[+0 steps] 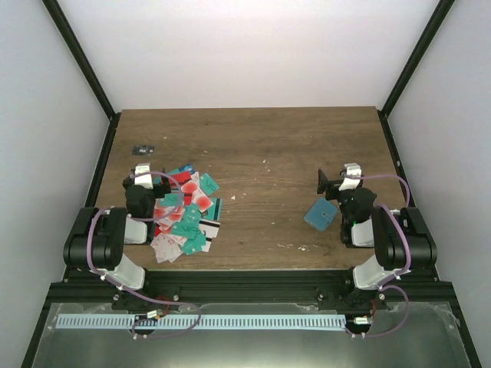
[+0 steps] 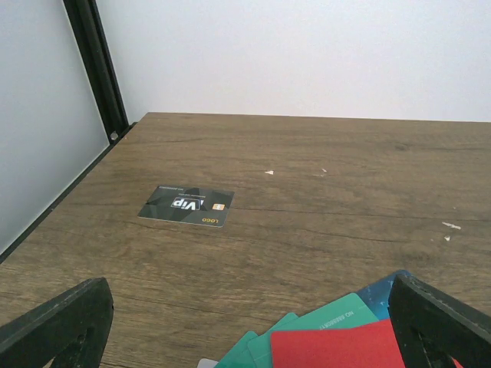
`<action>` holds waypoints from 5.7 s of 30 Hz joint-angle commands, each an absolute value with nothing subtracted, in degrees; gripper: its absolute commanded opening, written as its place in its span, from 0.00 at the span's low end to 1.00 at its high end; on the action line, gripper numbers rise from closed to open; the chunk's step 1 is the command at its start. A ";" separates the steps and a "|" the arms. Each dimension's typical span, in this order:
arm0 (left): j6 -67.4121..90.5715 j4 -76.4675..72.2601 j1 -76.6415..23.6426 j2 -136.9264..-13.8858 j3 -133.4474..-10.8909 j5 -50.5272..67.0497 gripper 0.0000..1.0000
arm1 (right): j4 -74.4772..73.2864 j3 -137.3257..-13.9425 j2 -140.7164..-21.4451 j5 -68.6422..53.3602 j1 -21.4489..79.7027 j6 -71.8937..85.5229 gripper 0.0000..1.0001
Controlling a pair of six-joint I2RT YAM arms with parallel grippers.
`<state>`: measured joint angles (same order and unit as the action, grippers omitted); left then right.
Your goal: Put the credit cards into the card holder
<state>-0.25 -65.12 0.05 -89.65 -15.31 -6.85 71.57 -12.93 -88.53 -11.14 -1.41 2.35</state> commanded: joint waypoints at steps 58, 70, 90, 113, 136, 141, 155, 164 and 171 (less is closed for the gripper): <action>27.17 20.43 -34.11 -89.03 -65.01 15.46 0.89 | -39.68 -41.46 -67.06 -10.05 -1.27 38.65 0.92; 22.44 24.37 -45.72 -118.19 -90.01 28.14 0.69 | -36.44 -37.07 -68.40 -12.99 -1.97 39.10 0.64; 19.59 28.90 -52.12 -139.82 -109.84 35.33 0.52 | -31.84 -32.27 -72.09 -12.53 -2.02 39.35 0.47; 25.90 21.01 -51.68 -119.05 -92.08 28.40 0.04 | -32.02 -36.72 -60.21 -27.81 -2.02 33.01 0.79; 35.10 24.59 -38.82 -84.10 -84.02 33.85 0.04 | -7.73 -55.28 -61.93 -67.41 -0.47 43.50 0.99; 35.71 24.86 -37.76 -82.68 -84.43 36.92 0.04 | 3.62 -56.45 -65.18 -74.04 3.23 50.28 0.94; 42.38 19.50 -37.71 -80.55 -81.40 35.44 0.04 | 8.67 -58.49 -68.24 -72.79 11.71 52.48 0.20; 39.51 17.71 -36.37 -77.53 -81.60 37.65 0.70 | 11.45 -59.42 -68.10 -75.83 11.73 53.41 0.01; 37.57 8.94 -30.43 -67.49 -72.73 47.21 0.76 | 31.59 -56.51 -67.92 -85.02 11.84 66.58 0.01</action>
